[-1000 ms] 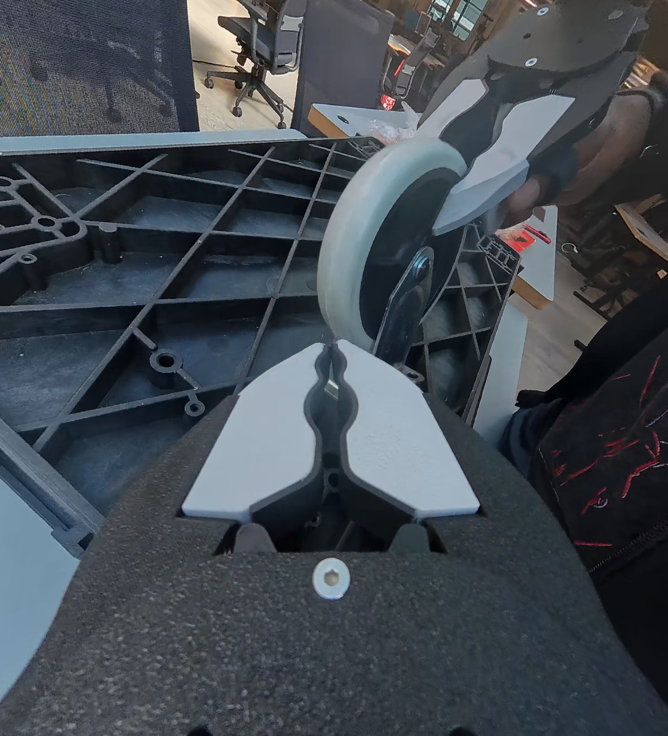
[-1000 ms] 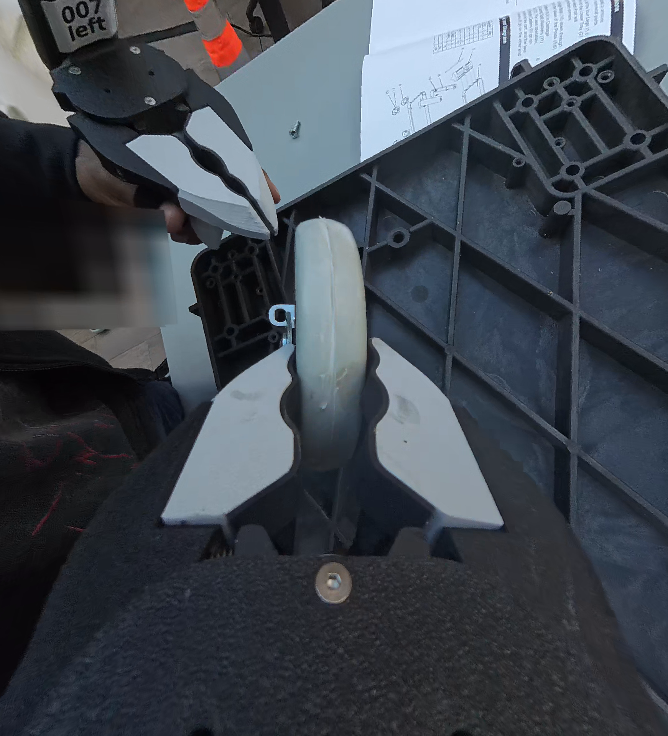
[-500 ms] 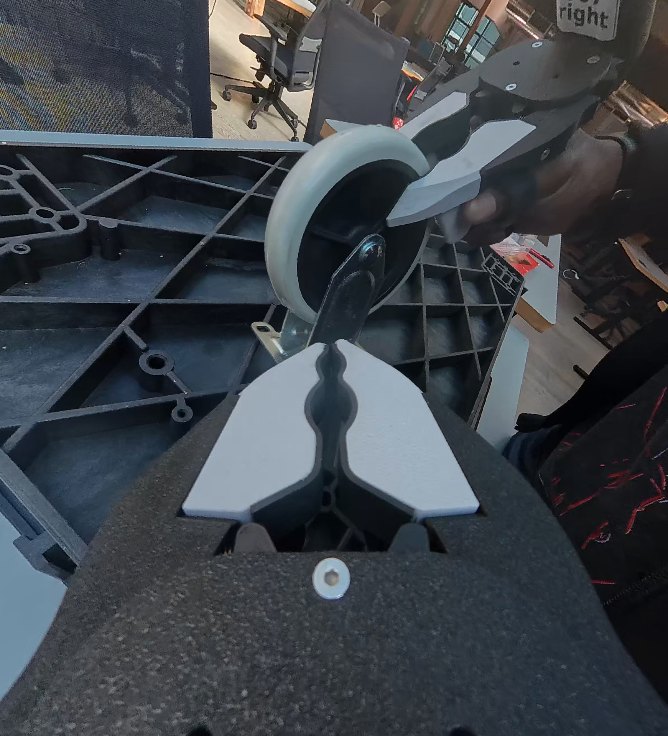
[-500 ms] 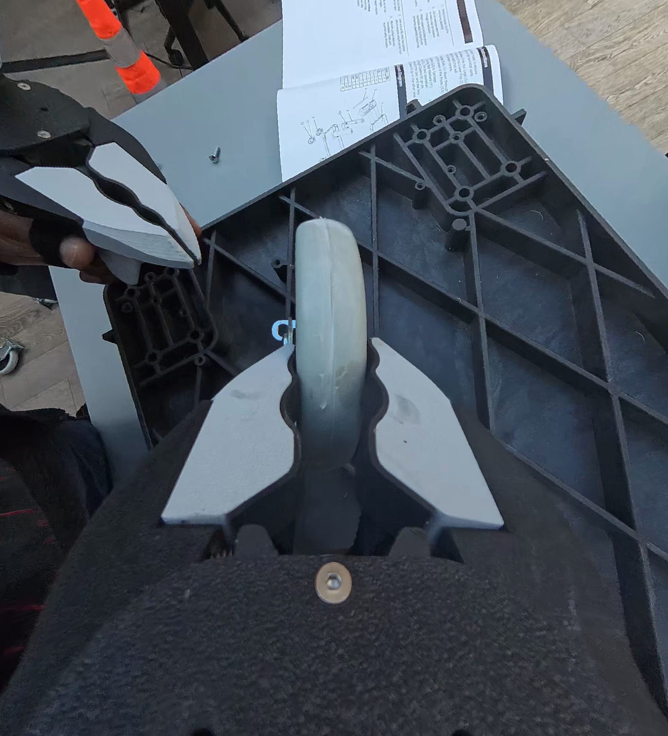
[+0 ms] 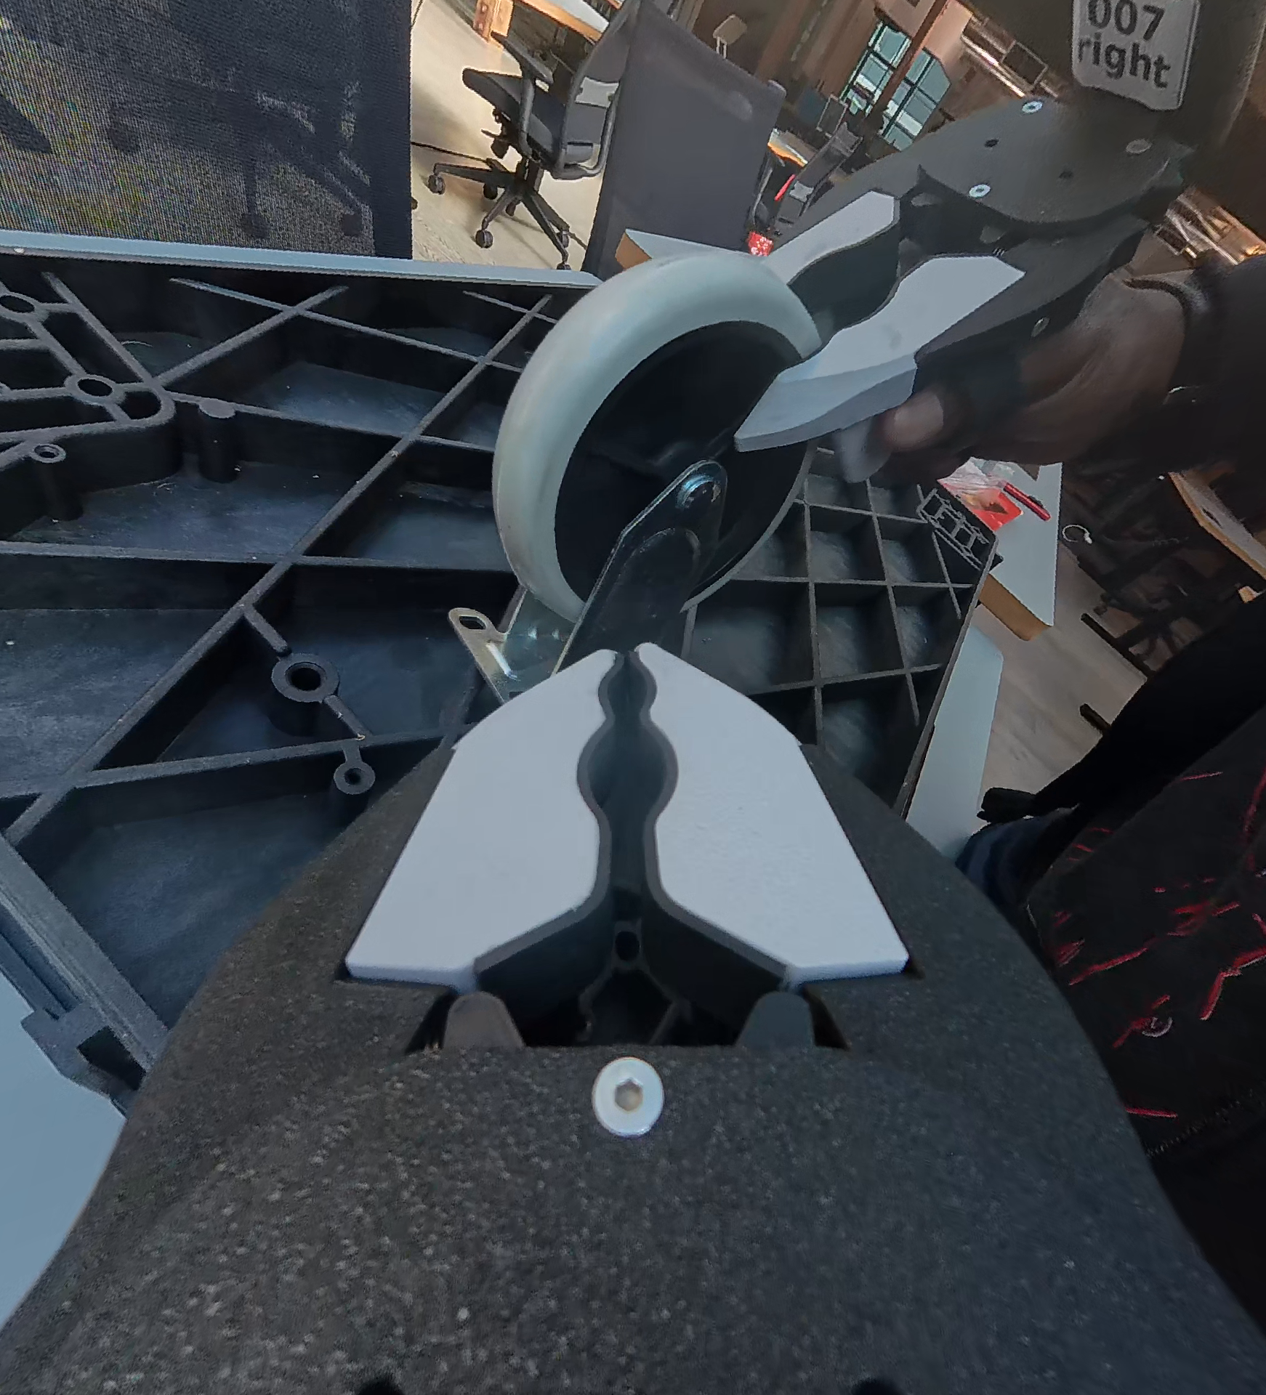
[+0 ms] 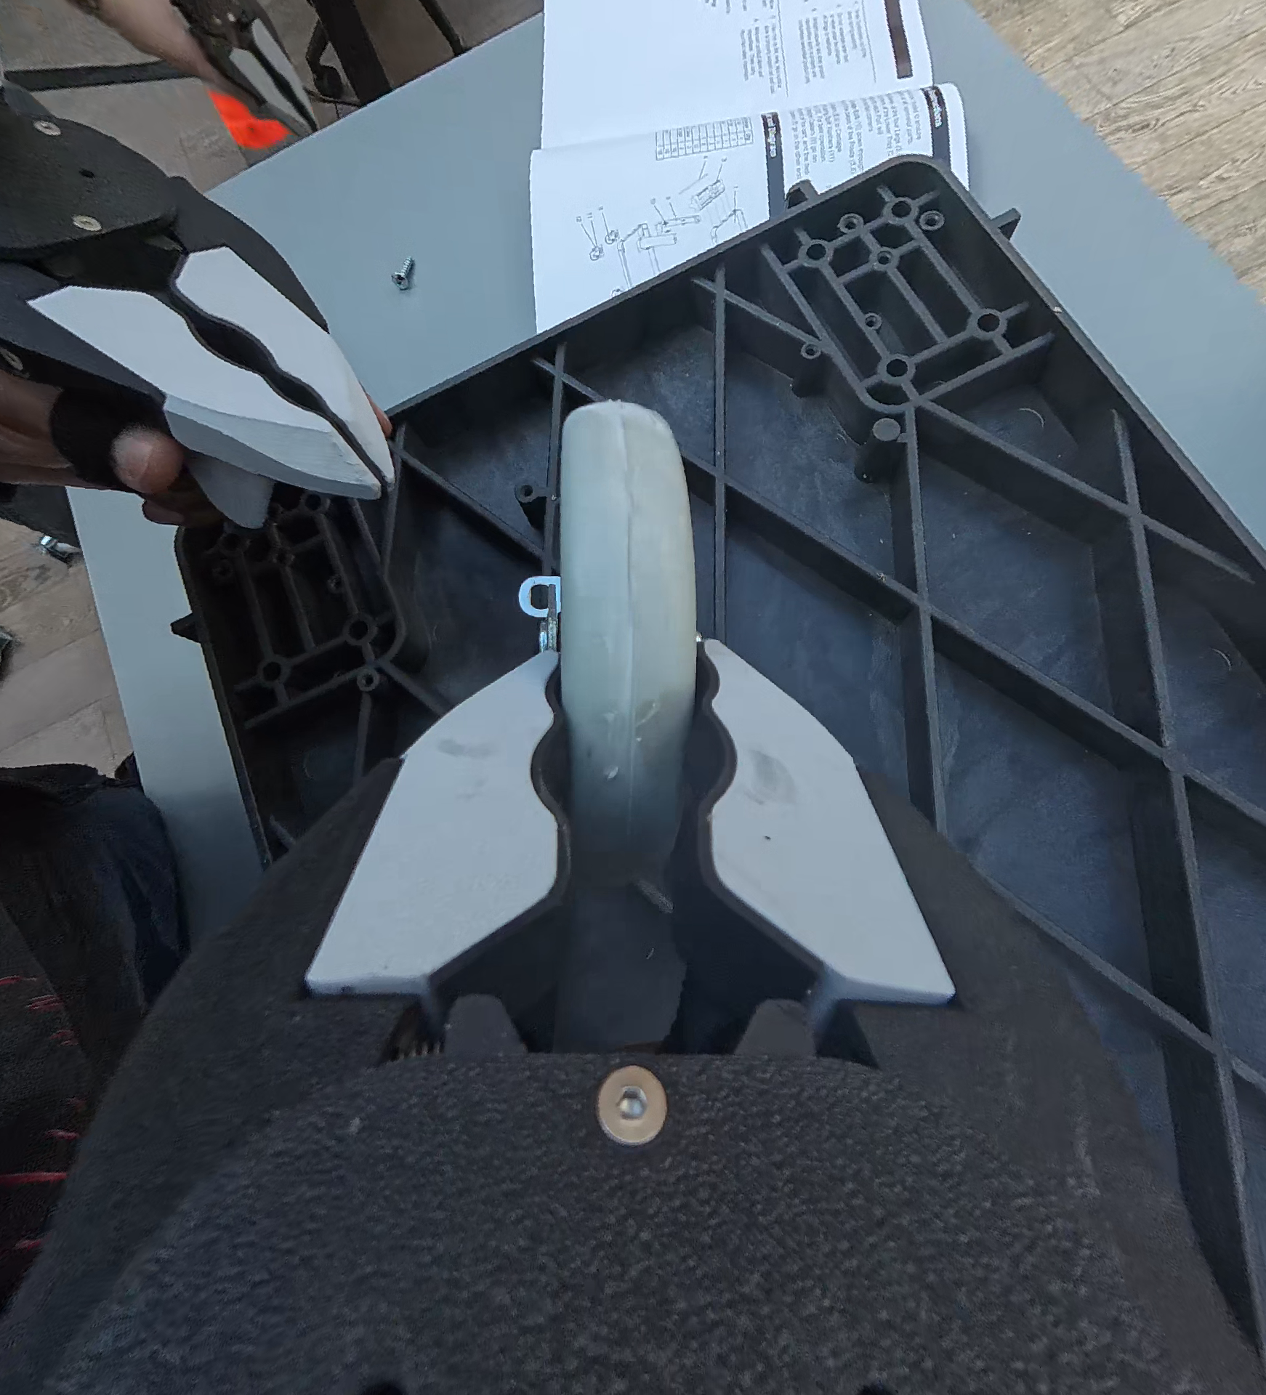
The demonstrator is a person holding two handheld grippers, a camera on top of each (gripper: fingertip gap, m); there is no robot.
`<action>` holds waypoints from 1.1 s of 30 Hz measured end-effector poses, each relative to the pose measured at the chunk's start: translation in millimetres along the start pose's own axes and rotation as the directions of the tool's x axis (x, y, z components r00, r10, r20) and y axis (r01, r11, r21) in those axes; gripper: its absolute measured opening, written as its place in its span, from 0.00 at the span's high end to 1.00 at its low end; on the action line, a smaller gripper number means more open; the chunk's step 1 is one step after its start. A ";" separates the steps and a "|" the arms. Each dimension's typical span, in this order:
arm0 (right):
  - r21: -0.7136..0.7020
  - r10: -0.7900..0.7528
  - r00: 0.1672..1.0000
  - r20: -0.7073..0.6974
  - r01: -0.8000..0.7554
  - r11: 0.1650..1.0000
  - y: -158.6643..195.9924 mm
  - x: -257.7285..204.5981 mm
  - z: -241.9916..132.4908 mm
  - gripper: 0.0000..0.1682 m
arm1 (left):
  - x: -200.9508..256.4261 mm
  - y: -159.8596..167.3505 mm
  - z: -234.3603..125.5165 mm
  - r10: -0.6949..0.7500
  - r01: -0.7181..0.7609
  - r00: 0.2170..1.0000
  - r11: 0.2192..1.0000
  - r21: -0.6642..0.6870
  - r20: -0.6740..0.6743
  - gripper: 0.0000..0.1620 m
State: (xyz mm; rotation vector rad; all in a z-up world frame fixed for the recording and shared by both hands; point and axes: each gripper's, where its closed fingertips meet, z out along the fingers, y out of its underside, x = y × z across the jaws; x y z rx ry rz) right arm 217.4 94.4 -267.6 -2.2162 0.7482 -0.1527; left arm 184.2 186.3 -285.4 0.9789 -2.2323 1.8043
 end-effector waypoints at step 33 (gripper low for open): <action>-0.035 -0.050 0.999 -0.017 0.049 0.998 -5.6 7.2 3.9 0.83 | -236.4 25.3 -107.0 -0.102 0.143 0.559 0.989 0.025 0.823 0.85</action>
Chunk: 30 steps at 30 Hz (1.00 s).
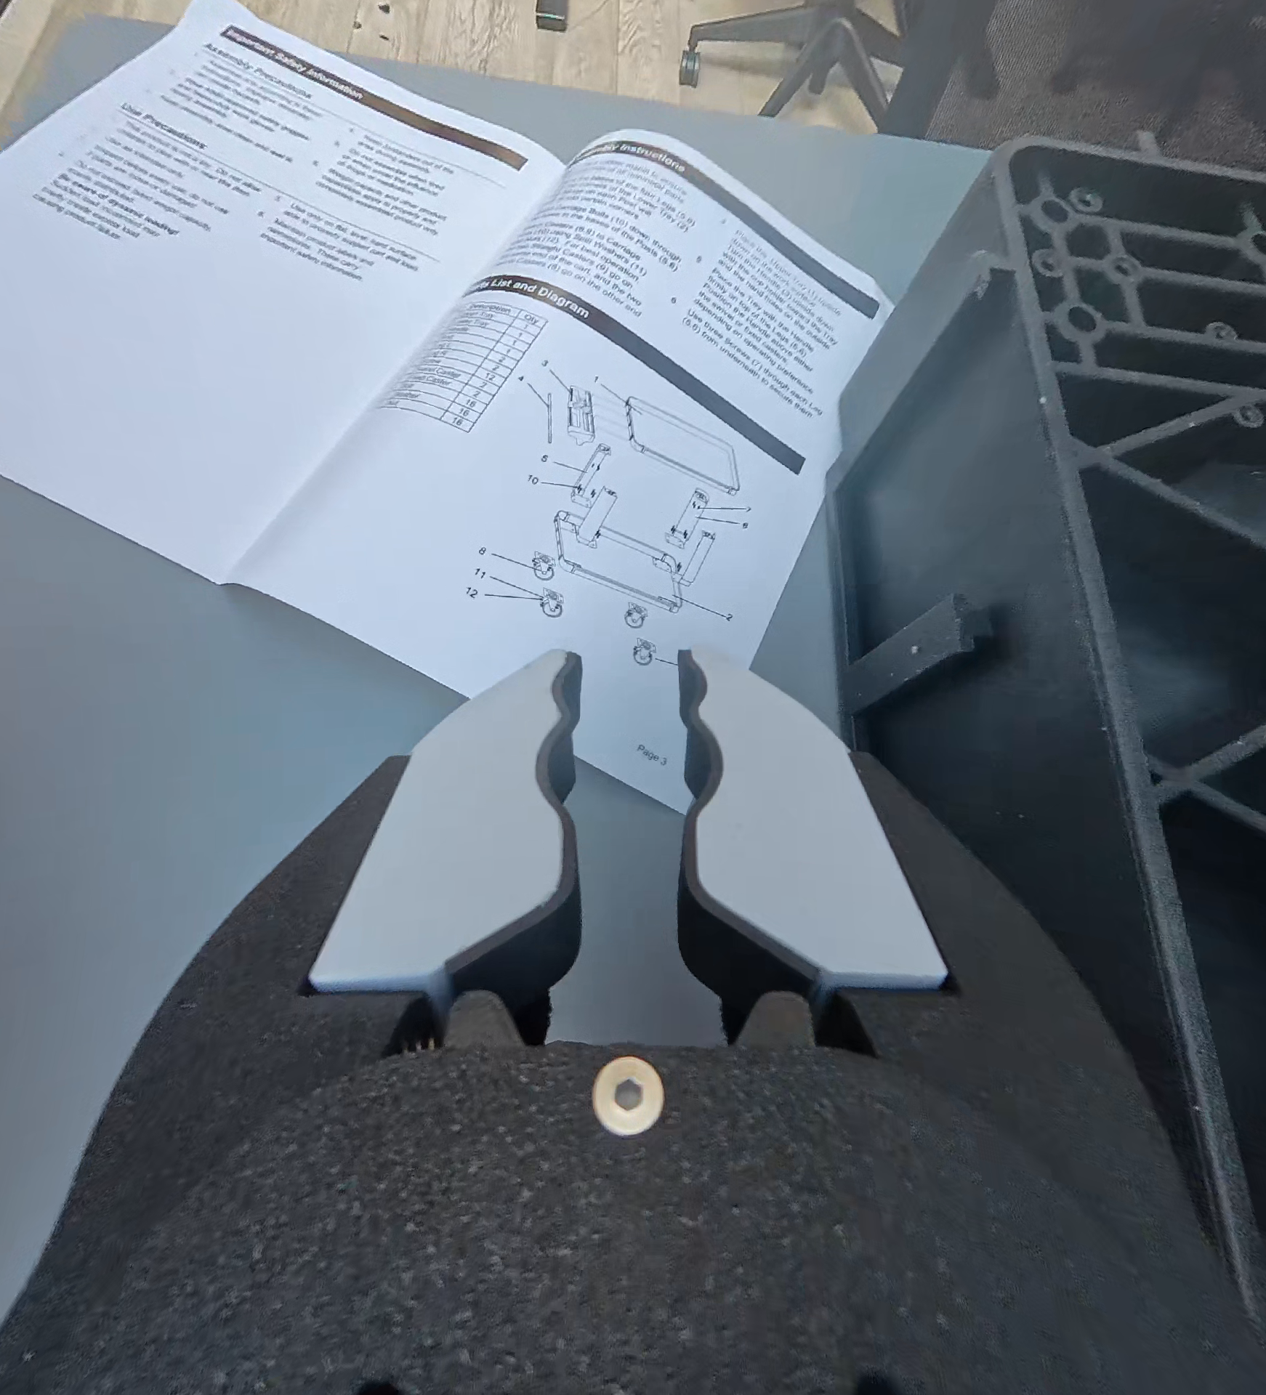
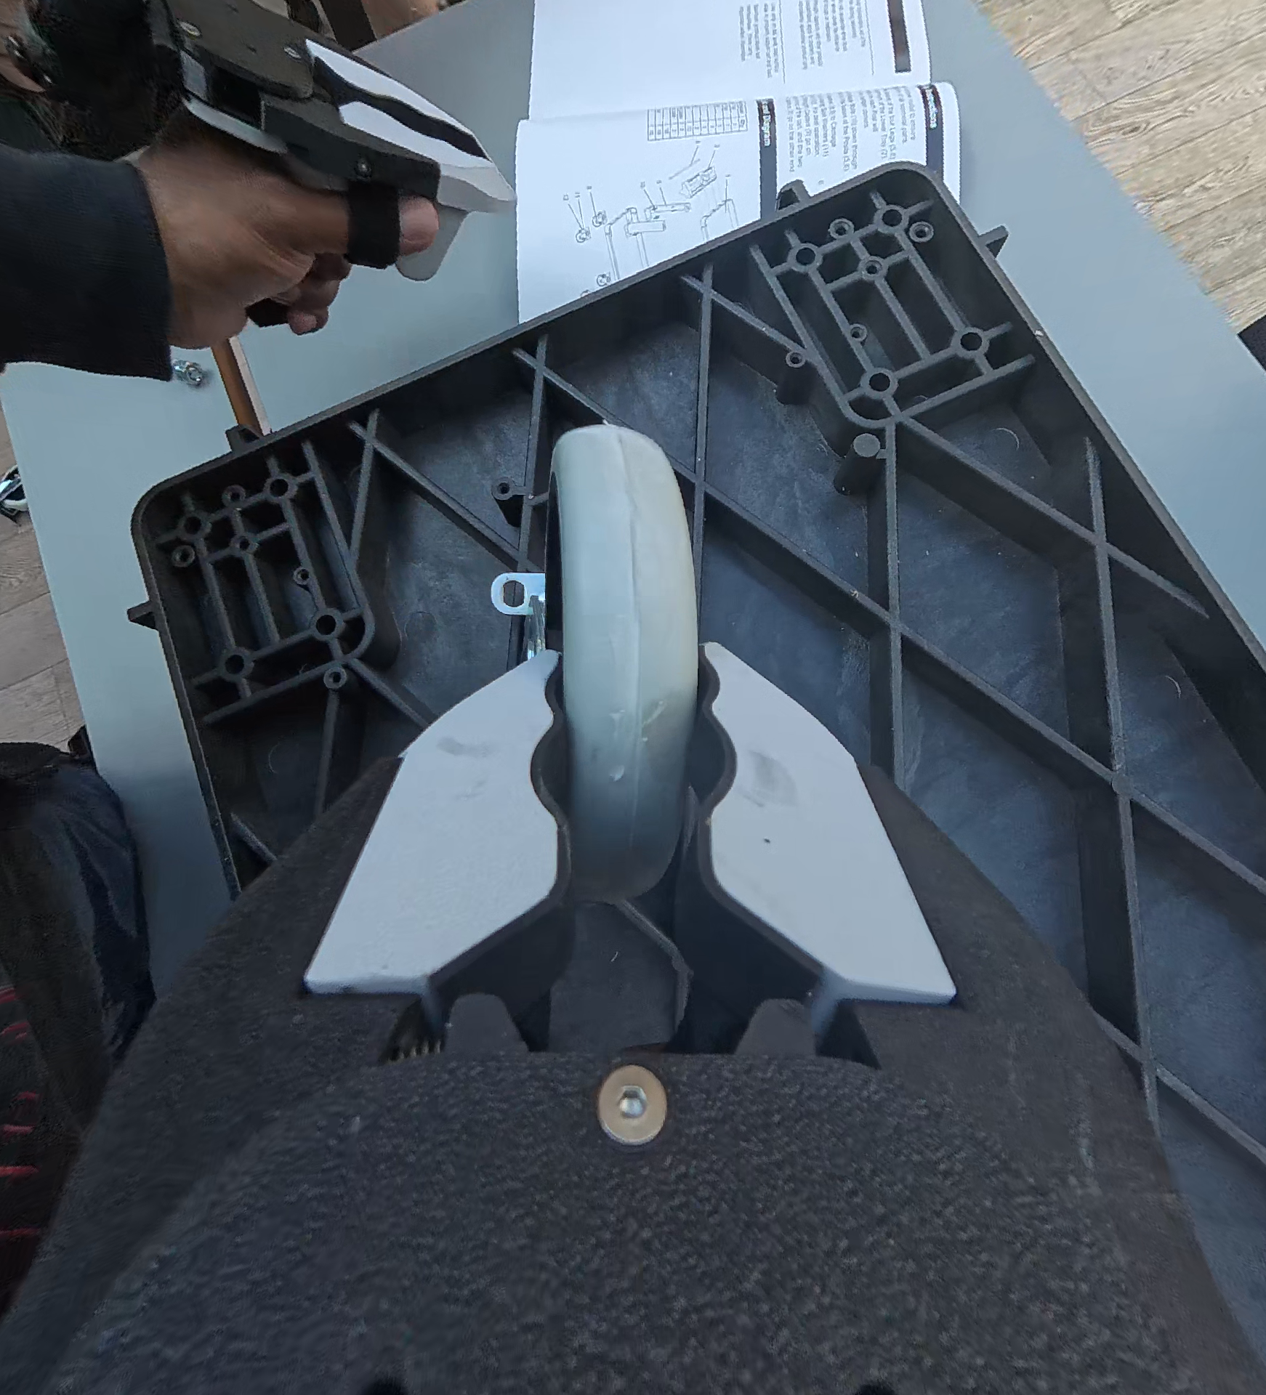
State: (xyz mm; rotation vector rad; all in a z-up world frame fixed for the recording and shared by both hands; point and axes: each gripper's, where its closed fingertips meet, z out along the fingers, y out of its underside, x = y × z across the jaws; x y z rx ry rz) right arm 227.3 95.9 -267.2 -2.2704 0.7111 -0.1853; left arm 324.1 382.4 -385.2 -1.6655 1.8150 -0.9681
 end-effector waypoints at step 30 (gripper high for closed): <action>0.004 0.115 0.992 0.051 -0.115 0.993 5.9 9.6 -1.0 0.81 | -30.6 -1.5 48.9 -0.058 0.059 0.998 0.998 -0.028 0.035 0.85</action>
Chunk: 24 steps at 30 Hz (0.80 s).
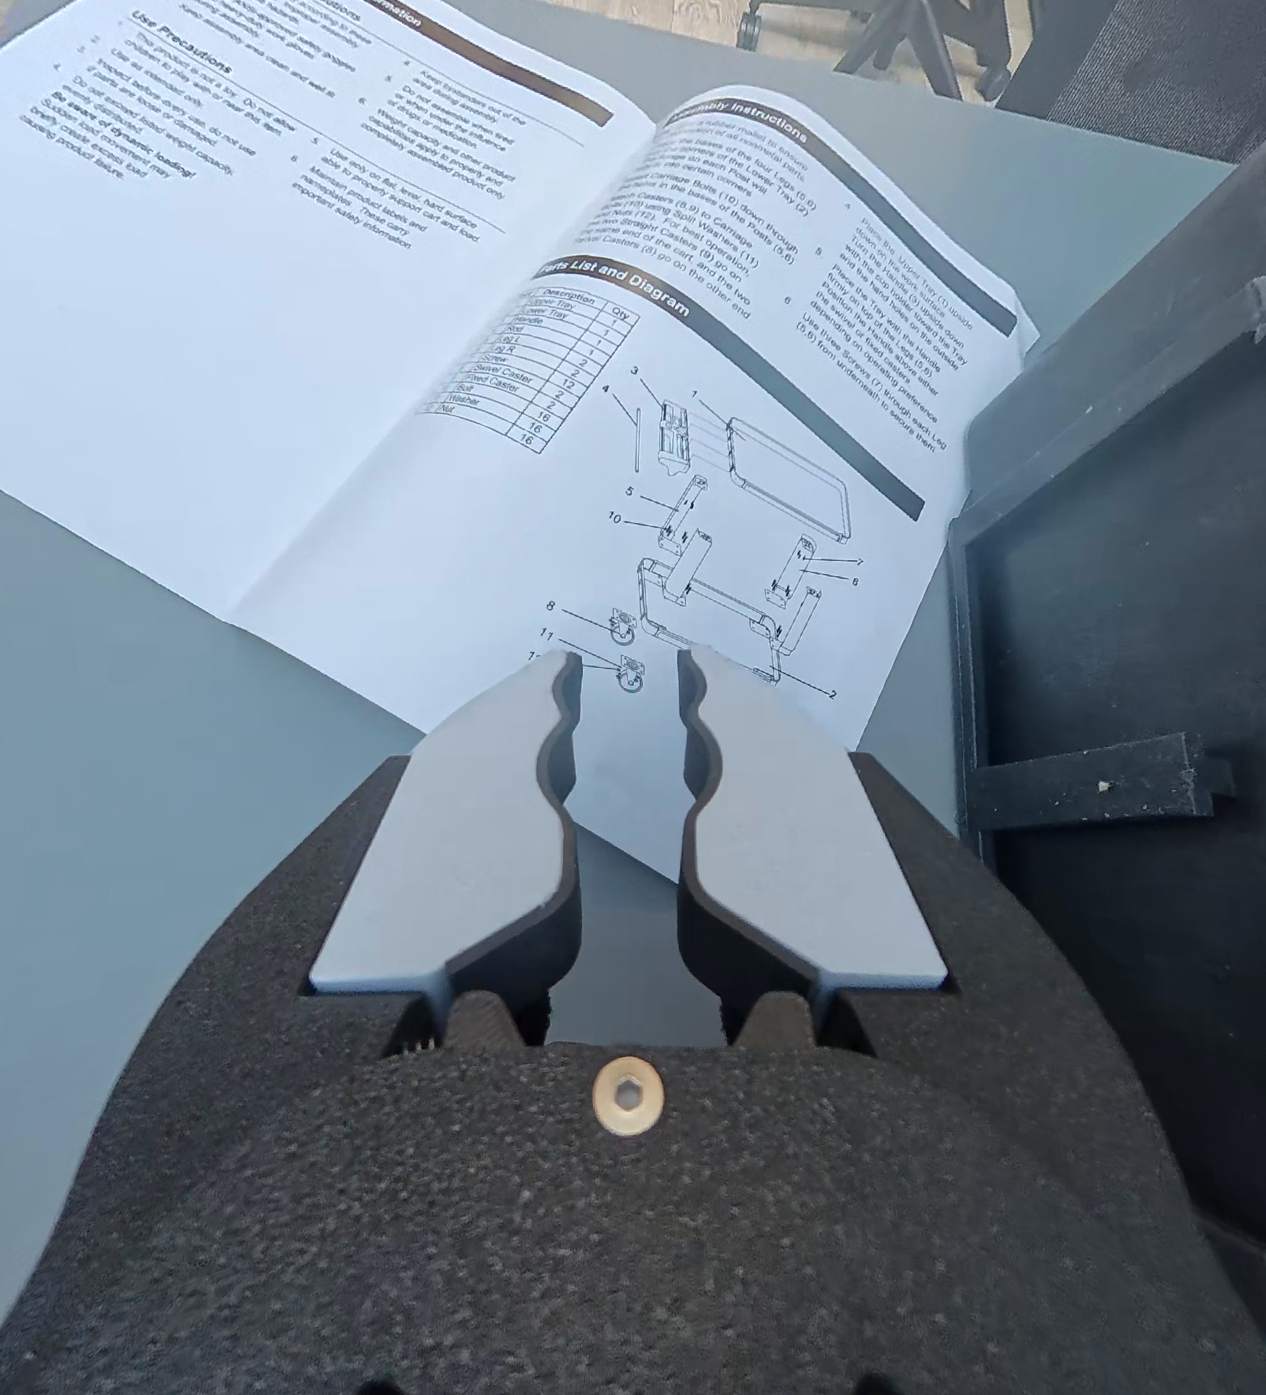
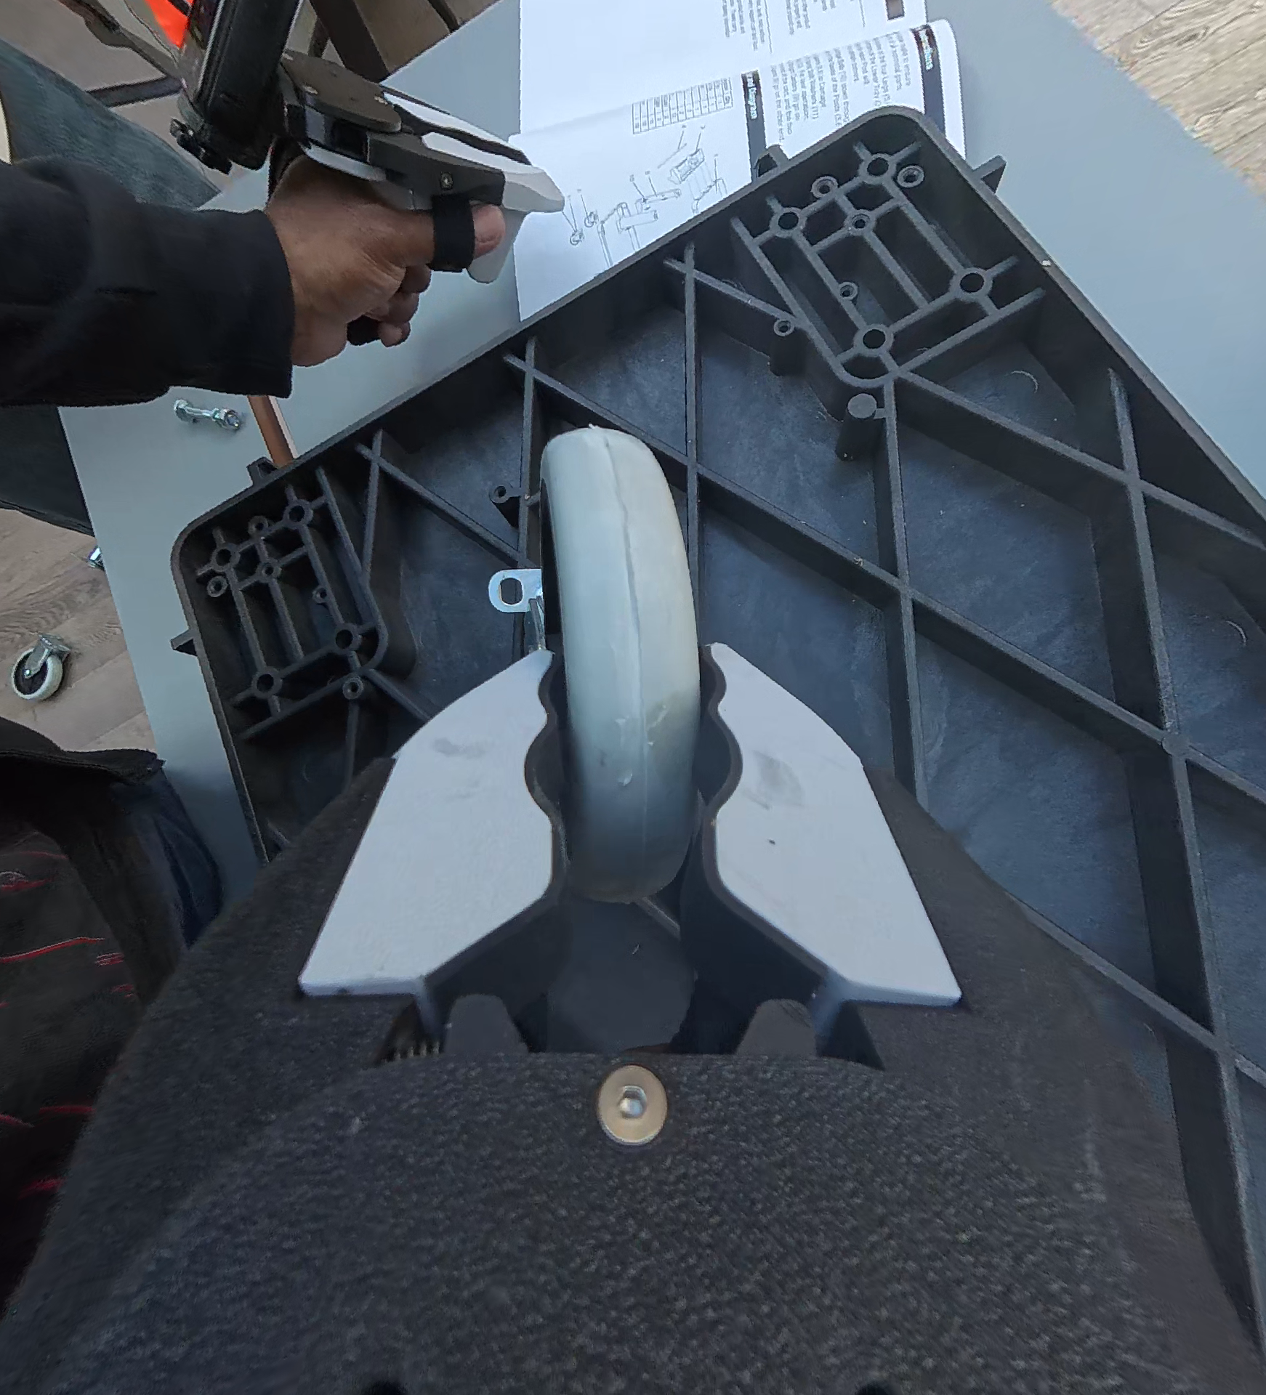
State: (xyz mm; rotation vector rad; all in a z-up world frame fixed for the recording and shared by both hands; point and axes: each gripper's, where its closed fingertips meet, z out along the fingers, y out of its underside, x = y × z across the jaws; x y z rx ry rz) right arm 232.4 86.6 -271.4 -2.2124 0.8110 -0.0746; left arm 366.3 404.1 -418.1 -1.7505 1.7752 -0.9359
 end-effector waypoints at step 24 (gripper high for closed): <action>0.039 -0.008 0.998 0.059 0.005 0.999 -0.3 -8.3 -4.0 0.71 | 49.8 64.3 -78.1 -0.137 0.136 0.990 0.990 -0.034 -0.027 0.84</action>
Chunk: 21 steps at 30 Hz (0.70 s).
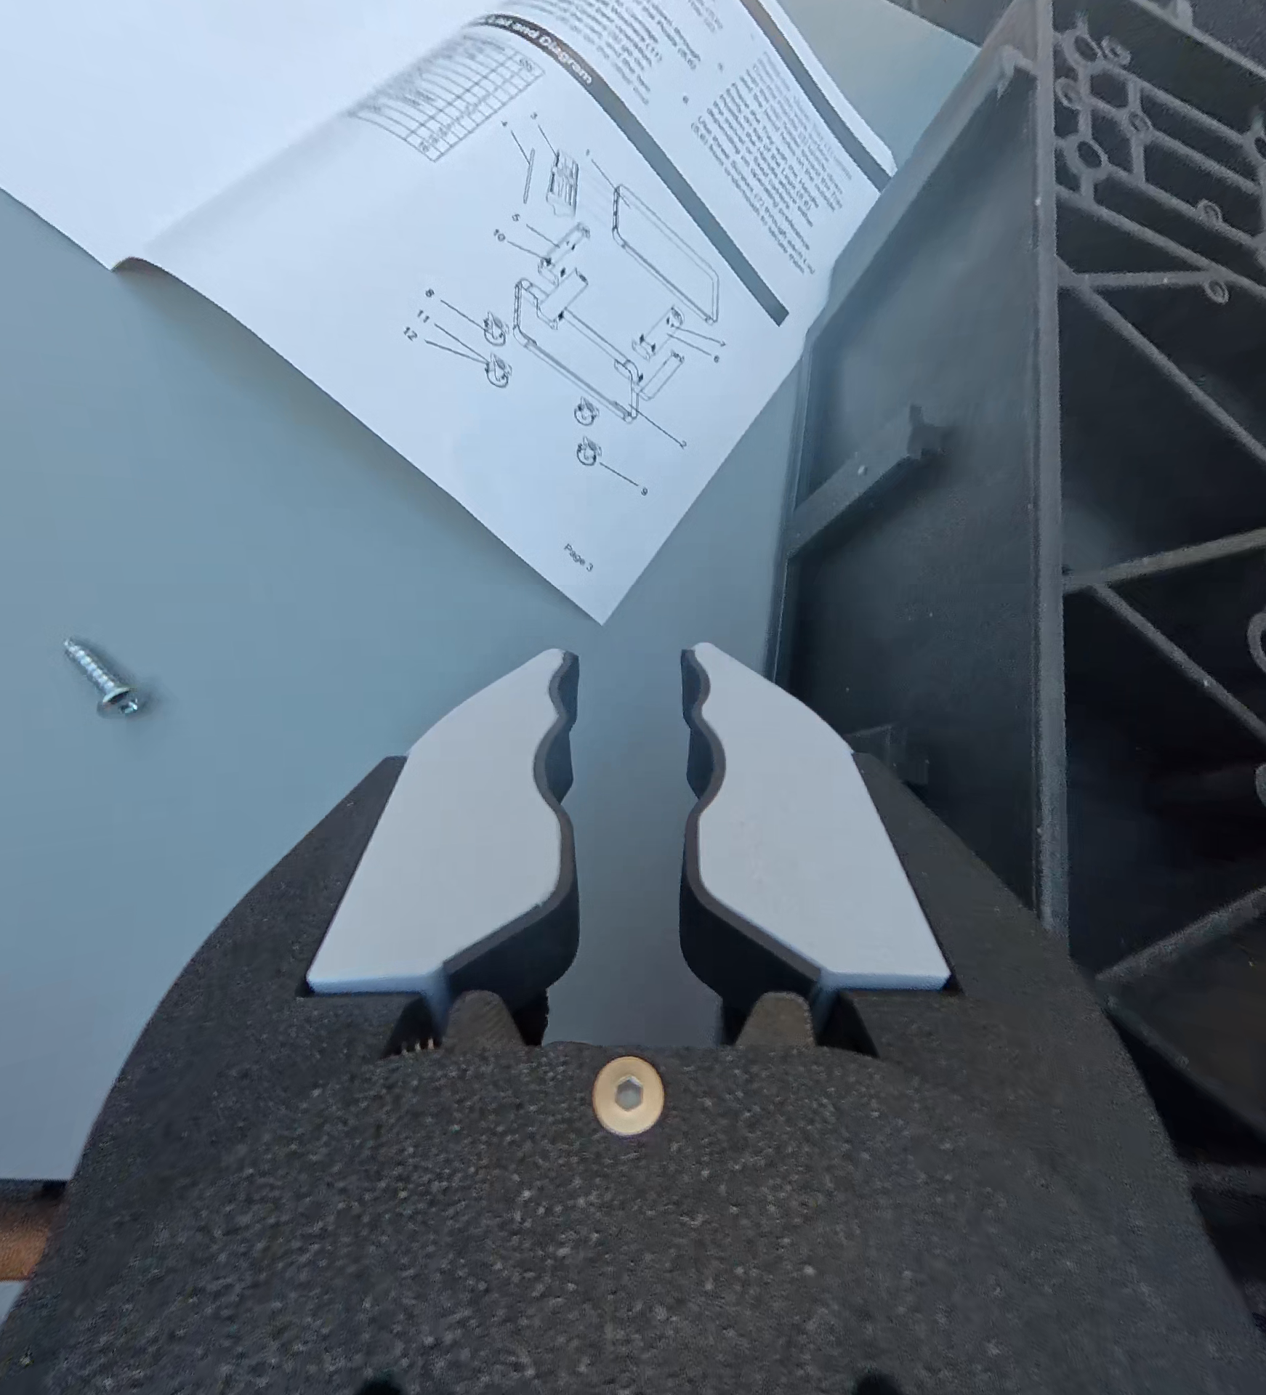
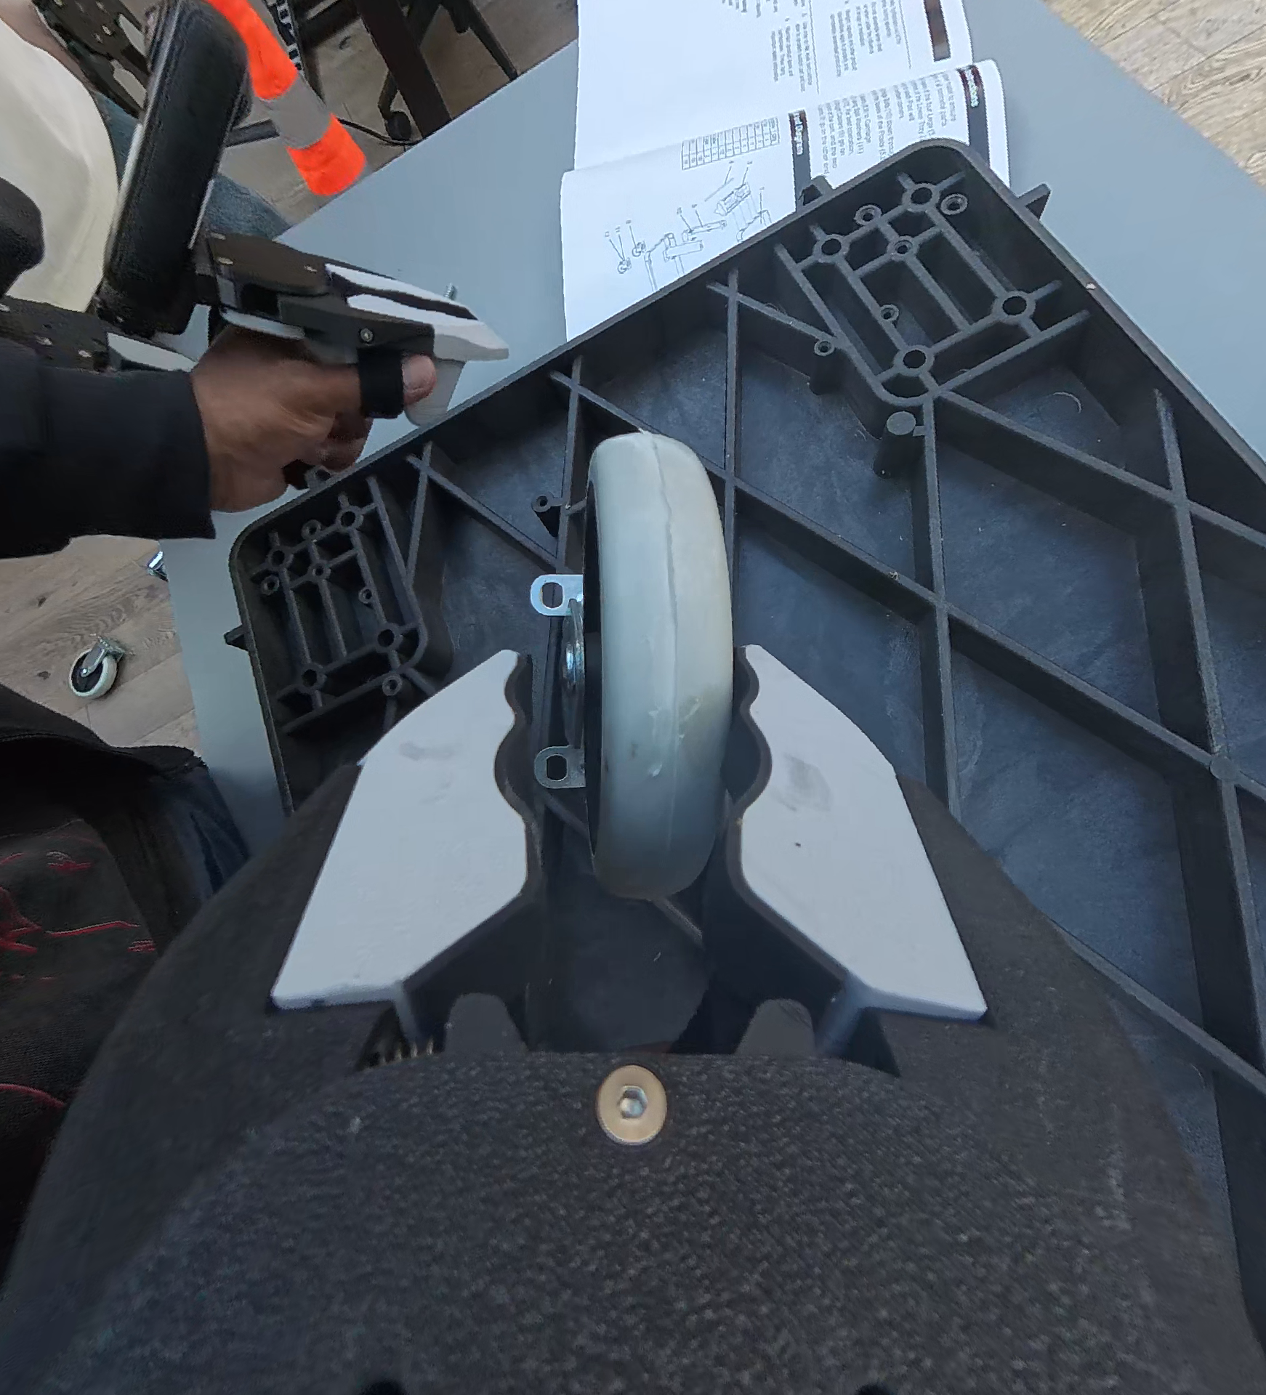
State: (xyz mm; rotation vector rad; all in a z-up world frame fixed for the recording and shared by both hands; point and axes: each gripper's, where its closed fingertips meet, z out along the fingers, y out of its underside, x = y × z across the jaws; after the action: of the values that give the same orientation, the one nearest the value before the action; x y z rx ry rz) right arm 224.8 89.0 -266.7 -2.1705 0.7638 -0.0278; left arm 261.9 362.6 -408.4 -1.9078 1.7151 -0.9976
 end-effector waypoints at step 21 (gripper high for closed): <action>-0.002 0.011 0.999 -0.043 -0.011 1.000 13.1 13.8 -5.7 0.74 | 3.6 31.7 -22.9 -0.033 0.033 0.999 0.998 -0.046 0.017 0.84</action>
State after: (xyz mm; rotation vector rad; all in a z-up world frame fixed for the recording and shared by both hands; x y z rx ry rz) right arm 227.8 71.4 -275.4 -2.1737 0.8005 -0.0686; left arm 223.5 357.4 -414.2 -1.9738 1.7174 -0.9601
